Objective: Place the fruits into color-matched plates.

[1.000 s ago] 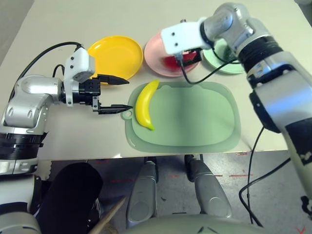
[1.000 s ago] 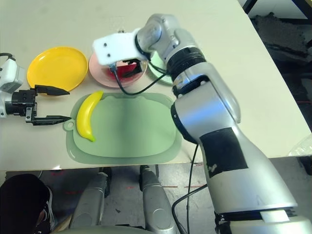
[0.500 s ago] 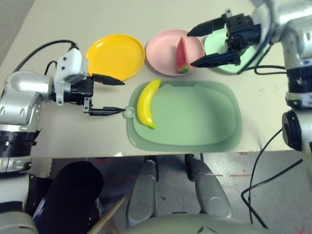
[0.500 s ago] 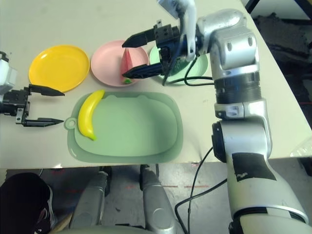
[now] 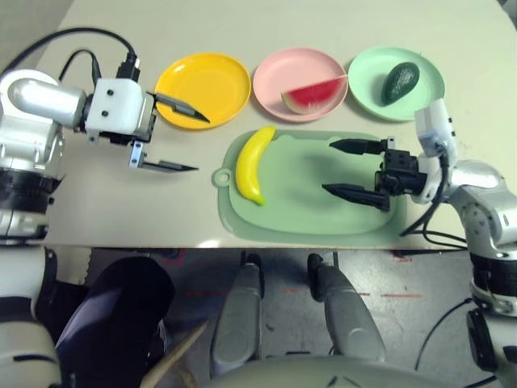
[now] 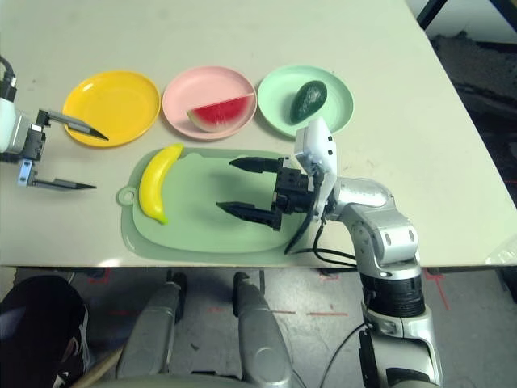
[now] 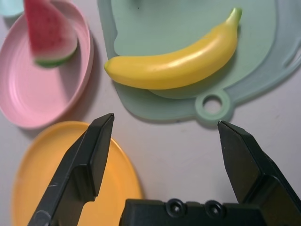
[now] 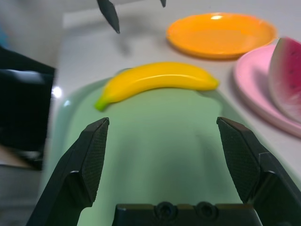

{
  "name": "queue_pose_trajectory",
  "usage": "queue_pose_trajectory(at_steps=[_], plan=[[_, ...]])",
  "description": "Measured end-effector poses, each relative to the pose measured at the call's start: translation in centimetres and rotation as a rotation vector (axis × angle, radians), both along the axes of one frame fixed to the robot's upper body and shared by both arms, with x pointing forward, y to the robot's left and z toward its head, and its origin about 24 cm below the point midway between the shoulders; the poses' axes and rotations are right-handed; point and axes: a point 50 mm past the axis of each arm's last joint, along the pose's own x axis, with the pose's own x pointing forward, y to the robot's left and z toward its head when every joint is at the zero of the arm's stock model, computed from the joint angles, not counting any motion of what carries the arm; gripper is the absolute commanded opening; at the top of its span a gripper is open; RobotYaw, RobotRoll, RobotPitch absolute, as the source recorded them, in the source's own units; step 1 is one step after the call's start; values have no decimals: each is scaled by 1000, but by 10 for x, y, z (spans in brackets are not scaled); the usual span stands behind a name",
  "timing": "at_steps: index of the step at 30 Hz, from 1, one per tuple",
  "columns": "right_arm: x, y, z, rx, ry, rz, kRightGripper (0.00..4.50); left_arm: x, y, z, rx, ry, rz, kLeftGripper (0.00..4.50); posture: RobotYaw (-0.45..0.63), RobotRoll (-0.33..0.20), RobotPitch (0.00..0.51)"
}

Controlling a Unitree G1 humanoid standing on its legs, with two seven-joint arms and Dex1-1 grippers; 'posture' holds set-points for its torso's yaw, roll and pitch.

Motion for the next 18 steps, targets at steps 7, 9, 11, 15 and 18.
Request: queue_pose_trajectory(at_steps=[7,9,11,15,18], plan=[[-5,-11,-34,-6,-22,-49,4456,14,-42,-2,168,-131,-233,4500,18,0,377],[-7,-9,-36,-16,-38,-29,4456,13,-53,-5,204,-140,-300,4500,19,0,376],[-8,-7,-38,-20,-38,-17,4456,13,-60,-9,238,-132,-342,4500,20,0,374],[-8,-10,-38,-39,-42,-9,4456,12,-70,-13,313,-114,-409,4500,20,0,372],[-6,-12,-38,-43,-48,-10,4456,10,-77,-12,362,-104,-451,4500,22,0,371]])
